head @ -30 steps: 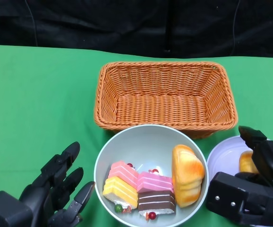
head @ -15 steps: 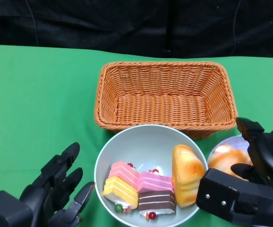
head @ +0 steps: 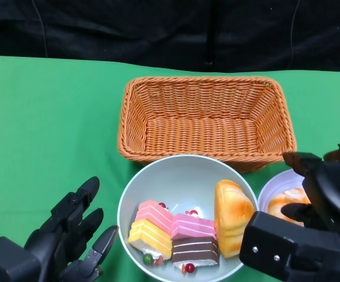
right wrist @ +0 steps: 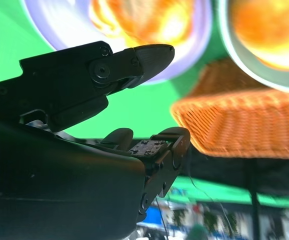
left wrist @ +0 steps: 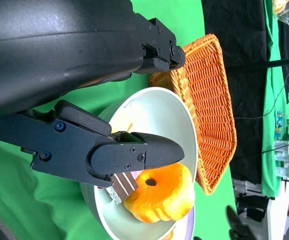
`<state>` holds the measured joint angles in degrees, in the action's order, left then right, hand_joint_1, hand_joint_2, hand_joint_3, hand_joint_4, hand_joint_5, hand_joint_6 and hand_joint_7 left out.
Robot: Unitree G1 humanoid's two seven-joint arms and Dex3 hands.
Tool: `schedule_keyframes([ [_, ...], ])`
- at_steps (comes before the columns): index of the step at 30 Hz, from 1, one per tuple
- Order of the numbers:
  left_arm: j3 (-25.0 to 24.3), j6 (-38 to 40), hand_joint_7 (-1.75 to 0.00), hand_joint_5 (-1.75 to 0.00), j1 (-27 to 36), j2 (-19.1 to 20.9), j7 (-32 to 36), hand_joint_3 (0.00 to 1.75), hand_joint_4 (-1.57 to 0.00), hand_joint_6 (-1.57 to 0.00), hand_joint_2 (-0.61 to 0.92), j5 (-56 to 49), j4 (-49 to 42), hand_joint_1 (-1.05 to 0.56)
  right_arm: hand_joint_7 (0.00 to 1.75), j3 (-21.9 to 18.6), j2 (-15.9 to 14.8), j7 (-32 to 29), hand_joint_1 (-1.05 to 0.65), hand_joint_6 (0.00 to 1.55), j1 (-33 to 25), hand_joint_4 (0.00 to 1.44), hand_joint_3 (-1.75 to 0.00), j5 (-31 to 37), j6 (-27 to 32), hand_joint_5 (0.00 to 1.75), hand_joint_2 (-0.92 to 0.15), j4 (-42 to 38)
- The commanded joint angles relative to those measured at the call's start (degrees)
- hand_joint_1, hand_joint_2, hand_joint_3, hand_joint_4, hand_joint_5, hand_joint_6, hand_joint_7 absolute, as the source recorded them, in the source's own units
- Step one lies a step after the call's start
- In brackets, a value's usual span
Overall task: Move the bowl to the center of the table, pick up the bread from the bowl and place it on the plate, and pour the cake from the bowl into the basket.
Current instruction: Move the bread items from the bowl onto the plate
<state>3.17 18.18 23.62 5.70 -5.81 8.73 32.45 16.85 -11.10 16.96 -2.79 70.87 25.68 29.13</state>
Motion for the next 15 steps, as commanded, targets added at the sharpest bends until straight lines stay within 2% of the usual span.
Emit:
schedule_keyframes([
  [1, -0.43, -0.03, 0.00, -0.23, 0.42, 0.35, -0.05, 0.44, -0.16, -0.20, 0.92, -0.26, 0.73, -0.64, 0.00, -0.85, 0.85, -3.39, -0.60, 0.37, -1.36, 0.14, -0.09, -2.53, -2.54, 0.75, -0.92, 3.17],
  [3, -0.43, -0.03, 0.00, -0.23, 0.42, 0.35, -0.05, 0.44, -0.16, -0.19, 0.92, -0.27, 0.73, -0.64, 0.00, -1.16, 0.99, -3.79, -0.60, 0.37, -1.63, 0.14, -0.09, -2.87, -3.25, 0.75, -0.92, 3.20],
  [6, -0.55, 0.13, 0.00, -0.24, 0.25, 0.24, 0.03, 0.44, -0.16, -0.20, 0.92, -0.16, 0.54, -0.64, 0.01, 0.43, 1.93, -4.52, -0.61, 0.39, -2.80, 0.17, -0.10, -5.78, -6.82, 0.77, -0.92, 7.56],
  [9, -0.53, -0.43, 0.00, -0.24, 0.24, 0.31, -0.27, 0.44, -0.16, -0.20, 0.92, -0.16, 0.17, -0.64, 0.00, 0.43, 2.16, -4.07, -0.58, 0.38, -3.91, 0.16, -0.11, -11.97, -10.60, 0.78, -0.92, 10.06],
  [15, -0.22, -0.46, 0.00, -0.24, 0.62, 0.16, -0.06, 0.44, -0.16, -0.20, 0.92, -0.41, 0.58, -0.64, 0.00, -0.25, -1.04, -0.31, -0.56, 0.36, -4.09, 0.09, -0.07, -24.23, -17.80, 0.76, -0.92, 9.39],
])
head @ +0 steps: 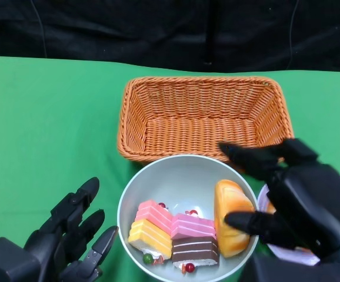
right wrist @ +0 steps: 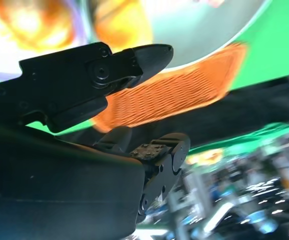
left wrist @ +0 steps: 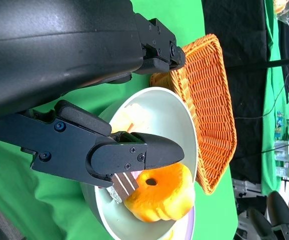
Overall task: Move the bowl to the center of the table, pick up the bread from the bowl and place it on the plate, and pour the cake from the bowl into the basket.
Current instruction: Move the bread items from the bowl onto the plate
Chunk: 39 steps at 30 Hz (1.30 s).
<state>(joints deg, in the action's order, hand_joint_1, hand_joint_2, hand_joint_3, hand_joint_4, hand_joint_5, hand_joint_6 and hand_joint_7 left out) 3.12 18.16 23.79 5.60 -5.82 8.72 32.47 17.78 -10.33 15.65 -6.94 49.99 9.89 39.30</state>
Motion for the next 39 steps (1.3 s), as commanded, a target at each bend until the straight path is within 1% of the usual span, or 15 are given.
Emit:
schedule_keyframes([
  [1, -0.13, -0.28, 0.00, -0.24, 0.52, 0.25, -0.01, 0.44, -0.16, -0.20, 0.92, -0.40, 0.74, -0.64, 0.00, -1.15, -2.31, 1.53, -0.57, 0.36, 0.29, 0.09, -0.06, -4.38, -2.57, 0.76, -0.92, -1.32],
  [4, -0.02, 0.01, 0.00, -0.25, 0.63, 0.25, 0.18, 0.44, -0.16, -0.20, 0.92, -0.59, 1.09, -0.65, 0.00, -0.93, -3.51, 2.67, -0.57, 0.36, 1.13, 0.10, -0.02, -6.07, -3.72, 0.72, -0.91, -2.88],
  [6, 0.07, 0.21, 0.00, -0.25, 0.70, 0.28, 0.41, 0.44, -0.16, -0.20, 0.92, -0.93, 1.32, -0.64, 0.00, -0.36, -5.11, 4.30, -0.58, 0.34, 2.45, 0.12, -0.01, -6.51, -4.64, 0.63, -0.90, -4.69],
  [10, -0.13, 0.36, 0.00, -0.25, 0.65, 0.32, 0.16, 0.45, -0.16, -0.19, 0.92, -0.80, 1.53, -0.64, 0.00, 1.11, -7.59, 5.89, -0.63, 0.32, 5.03, 0.12, 0.00, -5.26, -6.34, 0.55, -0.90, -9.10],
  [16, -0.24, 0.79, 0.00, -0.26, 0.53, 0.21, 0.20, 0.45, -0.15, -0.19, 0.92, -0.65, 1.69, -0.64, 0.01, 1.64, -8.37, 5.12, -0.66, 0.33, 5.96, 0.15, 0.00, -4.68, -8.12, 0.52, -0.90, -11.41],
  [20, -0.07, 0.89, 0.00, -0.26, 0.85, 0.16, 0.14, 0.45, -0.15, -0.19, 0.92, -0.68, 2.17, -0.64, 0.02, 5.76, -9.66, -1.71, -0.70, 0.36, 9.12, 0.15, 0.00, 2.01, -13.72, 0.50, -0.87, -21.46],
  [24, 0.07, 0.60, 0.00, -0.26, 0.97, 0.16, 0.13, 0.45, -0.15, -0.19, 0.92, -0.95, 2.14, -0.63, 0.01, 8.02, -9.74, -4.78, -0.68, 0.35, 10.87, 0.11, 0.00, 5.89, -15.30, 0.48, -0.87, -27.11],
  [27, 0.21, 0.74, 0.00, -0.27, 0.90, 0.11, 0.21, 0.45, -0.15, -0.19, 0.92, -1.05, 2.29, -0.63, 0.03, 9.36, -9.41, -6.43, -0.53, 0.40, 11.84, 0.17, 0.00, 7.66, -15.45, 0.50, -0.83, -30.66],
  [28, 0.22, 0.90, 0.00, -0.27, 0.92, 0.12, 0.24, 0.45, -0.14, -0.19, 0.92, -1.03, 2.42, -0.63, 0.03, 9.72, -9.24, -6.94, -0.47, 0.43, 11.91, 0.23, 0.00, 7.91, -15.38, 0.48, -0.83, -31.62],
  [29, 0.23, 1.03, 0.00, -0.27, 0.93, 0.12, 0.28, 0.45, -0.14, -0.19, 0.92, -1.06, 2.49, -0.63, 0.03, 10.05, -9.13, -7.58, -0.36, 0.53, 11.96, 0.40, 0.00, 8.09, -15.37, 0.39, -0.84, -32.45],
  [31, 0.26, 1.01, 0.00, -0.27, 1.00, 0.08, 0.33, 0.45, -0.14, -0.19, 0.92, -1.12, 2.53, -0.63, 0.04, 10.39, -8.88, -9.69, -0.25, 0.66, 11.85, 0.59, 0.00, 7.90, -15.90, 0.28, -0.84, -33.94],
  [33, 0.27, 0.94, 0.00, -0.28, 1.08, 0.02, 0.33, 0.45, -0.14, -0.19, 0.92, -1.11, 2.57, -0.63, 0.05, 10.49, -8.75, -11.57, -0.21, 0.74, 11.64, 0.70, 0.00, 7.34, -16.57, 0.27, -0.83, -34.80],
  [36, 0.31, 1.10, 0.00, -0.28, 1.12, 0.01, 0.30, 0.45, -0.14, -0.19, 0.92, -1.03, 2.79, -0.63, 0.10, 10.38, -8.95, -15.00, -0.17, 0.92, 11.79, 0.92, -0.01, 6.38, -18.58, 0.32, -0.85, -36.15],
  [37, 0.33, 1.13, 0.00, -0.28, 1.13, 0.01, 0.30, 0.45, -0.14, -0.19, 0.92, -1.04, 2.84, -0.63, 0.10, 10.24, -8.93, -16.60, -0.17, 1.00, 11.86, 1.00, -0.02, 5.87, -19.61, 0.40, -0.88, -36.78],
  [39, 0.37, 1.28, 0.00, -0.28, 1.10, 0.02, 0.41, 0.45, -0.14, -0.19, 0.92, -1.17, 2.89, -0.63, 0.10, 9.81, -8.63, -19.86, -0.14, 1.19, 11.87, 0.91, -0.03, 4.44, -21.64, 1.17, -0.91, -37.86],
])
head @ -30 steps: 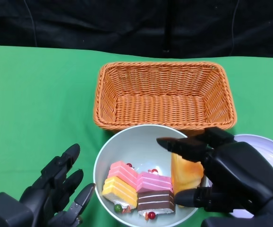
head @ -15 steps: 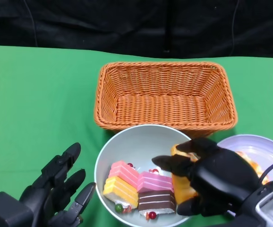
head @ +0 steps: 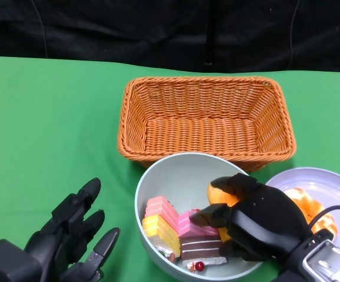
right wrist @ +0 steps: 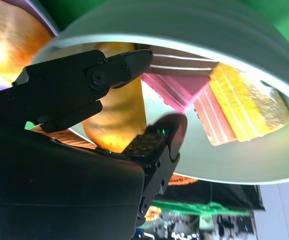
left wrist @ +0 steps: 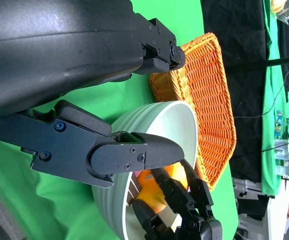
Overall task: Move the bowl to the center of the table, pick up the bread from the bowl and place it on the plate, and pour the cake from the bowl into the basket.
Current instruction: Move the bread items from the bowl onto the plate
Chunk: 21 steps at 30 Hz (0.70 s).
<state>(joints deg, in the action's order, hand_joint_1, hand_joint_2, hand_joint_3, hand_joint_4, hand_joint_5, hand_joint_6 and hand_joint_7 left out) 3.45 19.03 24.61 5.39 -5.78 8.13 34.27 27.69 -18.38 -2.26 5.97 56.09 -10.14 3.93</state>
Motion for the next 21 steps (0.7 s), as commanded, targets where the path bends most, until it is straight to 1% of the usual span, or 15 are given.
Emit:
schedule_keyframes([
  [1, 0.05, 0.45, 0.00, -0.28, 0.26, 0.23, 0.41, 0.45, -0.14, -0.19, 0.92, -0.63, 1.11, -0.63, 0.12, -0.19, -0.49, -2.85, -0.15, 1.26, -1.02, 0.89, -0.06, -2.06, -2.11, 1.51, -0.92, -2.75],
  [2, 0.05, 0.50, 0.00, -0.29, 0.22, 0.23, 0.43, 0.45, -0.14, -0.19, 0.92, -0.68, 1.09, -0.63, 0.13, -0.41, -0.37, -4.18, -0.16, 1.30, -1.05, 0.89, -0.08, -2.70, -3.08, 1.63, -0.92, -2.67],
  [4, 0.01, 0.62, 0.00, -0.29, 0.20, 0.20, 0.40, 0.45, -0.14, -0.19, 0.92, -0.64, 1.14, -0.63, 0.16, -0.70, -0.19, -6.47, -0.16, 1.36, -1.05, 0.91, -0.09, -3.69, -4.79, 1.71, -0.92, -2.78],
  [5, -0.01, 0.65, 0.00, -0.29, 0.19, 0.18, 0.37, 0.45, -0.13, -0.19, 0.92, -0.58, 1.15, -0.63, 0.45, -0.94, 0.13, -8.48, -0.15, 1.30, -1.08, 0.92, -0.17, -4.66, -6.37, 1.73, -0.87, -3.18],
  [6, -0.04, 0.63, 0.00, -0.29, 0.19, 0.13, 0.34, 0.45, -0.13, -0.20, 0.92, -0.51, 1.13, -0.63, 0.99, -1.12, 0.44, -10.15, -0.14, 1.07, -1.11, 0.92, -0.38, -5.38, -7.61, 1.74, -0.78, -3.57],
  [7, -0.05, 0.62, 0.00, -0.29, 0.18, 0.10, 0.32, 0.45, -0.13, -0.20, 0.92, -0.47, 1.11, -0.63, 1.41, -1.23, 0.64, -11.33, -0.14, 0.89, -1.10, 0.92, -0.69, -5.85, -8.50, 1.74, -0.62, -3.91],
  [8, -0.07, 0.61, 0.00, -0.29, 0.14, 0.10, 0.27, 0.45, -0.13, -0.20, 0.92, -0.41, 1.06, -0.63, 1.56, -1.35, 1.00, -13.38, -0.13, 0.83, -1.06, 0.93, -0.82, -6.24, -9.80, 1.74, -0.55, -4.48],
  [9, -0.08, 0.62, 0.00, -0.29, 0.12, 0.10, 0.24, 0.45, -0.13, -0.20, 0.92, -0.37, 1.03, -0.63, 1.65, -1.41, 1.20, -14.76, -0.12, 0.80, -1.00, 0.93, -0.93, -6.42, -10.67, 1.75, -0.49, -4.92],
  [10, -0.08, 0.63, 0.00, -0.30, 0.10, 0.11, 0.22, 0.45, -0.13, -0.20, 0.92, -0.34, 1.02, -0.63, 1.70, -1.44, 1.32, -15.73, -0.11, 0.78, -0.92, 0.93, -0.99, -6.51, -11.31, 1.75, -0.46, -5.31],
  [12, -0.03, 0.66, -0.01, -0.30, 0.09, 0.16, 0.19, 0.45, -0.13, -0.20, 0.92, -0.39, 1.06, -0.63, 1.74, -1.58, 1.88, -18.74, -0.10, 0.76, -0.69, 0.95, -1.09, -6.82, -13.39, 1.75, -0.41, -5.87],
  [13, 0.00, 0.65, -0.01, -0.30, 0.09, 0.16, 0.23, 0.45, -0.13, -0.20, 0.92, -0.48, 1.06, -0.63, 1.74, -1.67, 2.10, -20.38, -0.09, 0.75, -0.54, 0.95, -1.12, -6.78, -14.49, 1.75, -0.40, -5.95],
  [14, 0.07, 0.60, -0.01, -0.30, 0.08, 0.20, 0.27, 0.45, -0.13, -0.20, 0.92, -0.64, 1.03, -0.63, 1.74, -1.76, 2.26, -22.08, -0.08, 0.75, -0.32, 0.96, -1.18, -6.67, -15.67, 1.75, -0.36, -6.17],
  [16, 0.11, 0.48, -0.01, -0.31, 0.08, 0.22, 0.27, 0.44, -0.13, -0.20, 0.92, -0.75, 0.97, -0.63, 1.75, -1.91, 2.48, -24.65, -0.07, 0.76, 0.11, 0.97, -1.23, -6.52, -17.59, 1.75, -0.31, -6.88],
  [18, 0.13, 0.35, -0.01, -0.31, 0.06, 0.22, 0.18, 0.44, -0.13, -0.20, 0.92, -0.74, 0.90, -0.63, 1.75, -2.25, 2.69, -26.08, -0.08, 0.75, 0.44, 0.98, -1.29, -6.72, -18.91, 1.75, -0.28, -7.05],
  [21, 0.26, 0.30, 0.00, -0.31, 0.18, 0.28, 0.17, 0.45, -0.12, -0.20, 0.92, -0.90, 0.92, -0.63, 1.75, -2.99, 2.93, -26.61, -0.09, 0.76, 0.50, 1.00, -1.37, -7.02, -19.71, 1.75, -0.24, -6.27],
])
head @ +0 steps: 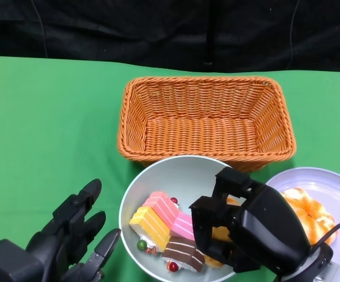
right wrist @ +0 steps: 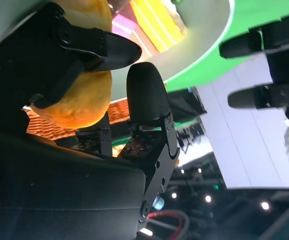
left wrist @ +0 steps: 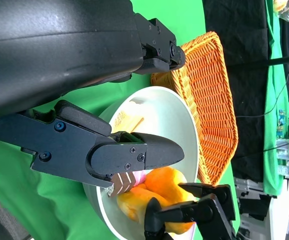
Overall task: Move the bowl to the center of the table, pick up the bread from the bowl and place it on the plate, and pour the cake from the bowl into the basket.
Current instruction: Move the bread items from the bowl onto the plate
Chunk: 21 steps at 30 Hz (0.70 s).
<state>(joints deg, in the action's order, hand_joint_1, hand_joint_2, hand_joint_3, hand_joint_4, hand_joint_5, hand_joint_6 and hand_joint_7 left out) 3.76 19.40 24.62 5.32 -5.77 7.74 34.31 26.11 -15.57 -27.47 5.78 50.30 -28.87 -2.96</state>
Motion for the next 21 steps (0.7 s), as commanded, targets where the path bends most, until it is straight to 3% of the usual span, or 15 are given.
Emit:
schedule_keyframes([
  [1, -0.03, -0.10, 0.00, -0.32, 0.20, 0.33, 0.14, 0.45, -0.12, -0.20, 0.92, -0.49, 0.88, -0.63, 1.75, -1.64, 0.21, -1.46, -0.10, 0.76, 0.66, 1.00, -1.41, -1.21, -1.11, 1.75, -0.23, 0.85],
  [10, 0.02, 0.15, 0.00, -0.33, 0.17, 0.19, 0.21, 0.44, -0.11, -0.20, 0.92, -0.19, 0.96, -0.64, 1.75, -3.90, 0.44, -2.29, -0.09, 0.82, 0.66, 1.04, -1.60, -0.92, -1.28, 1.75, -0.12, 4.50],
  [21, -0.14, -0.40, 0.00, -0.35, 0.70, 0.44, -0.19, 0.44, -0.10, -0.20, 0.92, 0.37, 0.82, -0.64, 1.75, -6.33, 1.56, -0.58, -0.11, 0.82, -0.30, 1.06, -1.63, -3.13, -1.47, 1.75, -0.11, 8.03],
])
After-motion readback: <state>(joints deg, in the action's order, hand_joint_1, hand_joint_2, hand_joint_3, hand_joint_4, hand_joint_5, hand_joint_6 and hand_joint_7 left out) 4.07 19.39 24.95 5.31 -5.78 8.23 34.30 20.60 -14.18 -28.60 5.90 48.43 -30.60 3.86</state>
